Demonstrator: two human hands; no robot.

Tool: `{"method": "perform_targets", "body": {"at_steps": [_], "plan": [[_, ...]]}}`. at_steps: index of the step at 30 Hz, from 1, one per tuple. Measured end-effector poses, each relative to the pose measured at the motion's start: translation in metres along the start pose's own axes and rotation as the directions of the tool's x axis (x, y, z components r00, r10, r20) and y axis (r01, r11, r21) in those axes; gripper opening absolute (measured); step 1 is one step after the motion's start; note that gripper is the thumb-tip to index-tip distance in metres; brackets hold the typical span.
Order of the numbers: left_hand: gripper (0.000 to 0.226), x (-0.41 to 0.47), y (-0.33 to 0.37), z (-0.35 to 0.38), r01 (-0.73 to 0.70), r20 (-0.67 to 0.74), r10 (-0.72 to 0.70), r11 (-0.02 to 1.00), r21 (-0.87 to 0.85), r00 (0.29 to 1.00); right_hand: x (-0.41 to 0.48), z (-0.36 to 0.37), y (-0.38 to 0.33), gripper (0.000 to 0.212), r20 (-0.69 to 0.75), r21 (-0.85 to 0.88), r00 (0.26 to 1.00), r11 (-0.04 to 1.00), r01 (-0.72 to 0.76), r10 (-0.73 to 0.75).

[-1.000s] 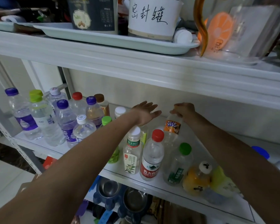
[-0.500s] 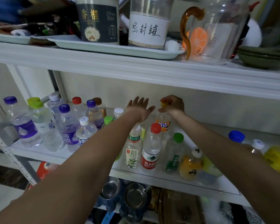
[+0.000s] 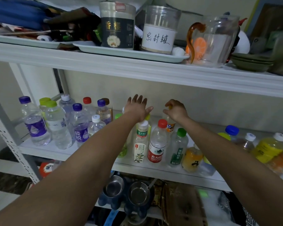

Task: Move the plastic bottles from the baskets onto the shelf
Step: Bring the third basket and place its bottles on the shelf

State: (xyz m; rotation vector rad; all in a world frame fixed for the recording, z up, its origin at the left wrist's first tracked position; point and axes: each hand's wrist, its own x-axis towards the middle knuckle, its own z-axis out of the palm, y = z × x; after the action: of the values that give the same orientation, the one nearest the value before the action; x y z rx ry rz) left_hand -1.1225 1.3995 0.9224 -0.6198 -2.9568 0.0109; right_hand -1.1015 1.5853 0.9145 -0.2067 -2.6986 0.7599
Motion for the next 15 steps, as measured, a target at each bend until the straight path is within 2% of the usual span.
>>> {"method": "perform_targets", "body": {"at_steps": [5, 9, 15], "plan": [[0.068, -0.027, -0.020, -0.009, 0.005, -0.033, -0.004, 1.000, 0.011, 0.999, -0.011, -0.005, -0.008, 0.056, 0.126, -0.151, 0.992, 0.988, 0.045, -0.026], [0.067, -0.056, -0.037, -0.013, 0.013, -0.036, -0.012, 1.000, 0.026, 0.999, -0.027, -0.010, -0.020, 0.060, 0.109, -0.359, 0.992, 0.928, 0.100, -0.064], [0.070, -0.107, -0.074, -0.015, 0.081, -0.028, -0.080, 0.996, 0.035, 0.996, -0.061, 0.005, -0.072, 0.059, 0.125, -0.425, 0.974, 0.877, 0.225, -0.189]]}}
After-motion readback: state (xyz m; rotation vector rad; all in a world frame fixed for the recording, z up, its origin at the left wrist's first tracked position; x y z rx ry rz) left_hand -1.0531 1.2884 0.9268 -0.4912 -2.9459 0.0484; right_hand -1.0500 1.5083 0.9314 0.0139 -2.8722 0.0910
